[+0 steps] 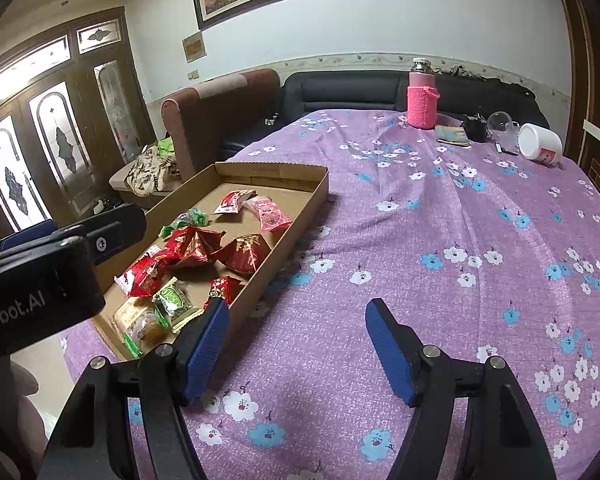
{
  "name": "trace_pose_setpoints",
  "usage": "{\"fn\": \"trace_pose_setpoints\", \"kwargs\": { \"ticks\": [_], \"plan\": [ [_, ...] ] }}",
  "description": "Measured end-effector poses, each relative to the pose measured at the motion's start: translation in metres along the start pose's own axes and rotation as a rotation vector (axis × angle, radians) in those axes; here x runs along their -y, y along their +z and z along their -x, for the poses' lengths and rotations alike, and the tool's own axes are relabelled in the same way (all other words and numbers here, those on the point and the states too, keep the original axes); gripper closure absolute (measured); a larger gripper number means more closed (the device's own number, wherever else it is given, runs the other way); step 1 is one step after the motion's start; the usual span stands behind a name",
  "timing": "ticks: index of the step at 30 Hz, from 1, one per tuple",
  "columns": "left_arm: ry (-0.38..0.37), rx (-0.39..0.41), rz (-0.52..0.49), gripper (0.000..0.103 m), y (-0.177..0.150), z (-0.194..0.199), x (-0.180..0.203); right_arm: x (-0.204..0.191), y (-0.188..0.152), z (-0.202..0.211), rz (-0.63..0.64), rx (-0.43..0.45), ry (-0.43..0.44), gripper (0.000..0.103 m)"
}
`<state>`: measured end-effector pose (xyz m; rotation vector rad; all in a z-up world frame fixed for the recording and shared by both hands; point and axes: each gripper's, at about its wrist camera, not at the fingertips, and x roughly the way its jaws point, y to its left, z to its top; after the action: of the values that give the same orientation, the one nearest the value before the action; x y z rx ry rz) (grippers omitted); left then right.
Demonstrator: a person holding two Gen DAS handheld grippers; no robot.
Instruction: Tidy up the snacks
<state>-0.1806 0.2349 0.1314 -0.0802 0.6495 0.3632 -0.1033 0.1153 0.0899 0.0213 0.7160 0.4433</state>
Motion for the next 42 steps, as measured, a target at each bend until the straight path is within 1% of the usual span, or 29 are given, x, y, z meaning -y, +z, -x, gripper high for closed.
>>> {"fn": "trace_pose_setpoints", "kwargs": {
  "ticks": [18,42],
  "plan": [
    [-0.030,-0.019,-0.023,0.000,-0.001,-0.007,-0.001,0.002,0.000,-0.003,-0.008,-0.006,0.003,0.027],
    [-0.036,-0.034,-0.024,0.000,-0.007,-0.013,0.001,0.002,-0.003,-0.004,-0.013,-0.011,0.002,0.027]
  ]
}}
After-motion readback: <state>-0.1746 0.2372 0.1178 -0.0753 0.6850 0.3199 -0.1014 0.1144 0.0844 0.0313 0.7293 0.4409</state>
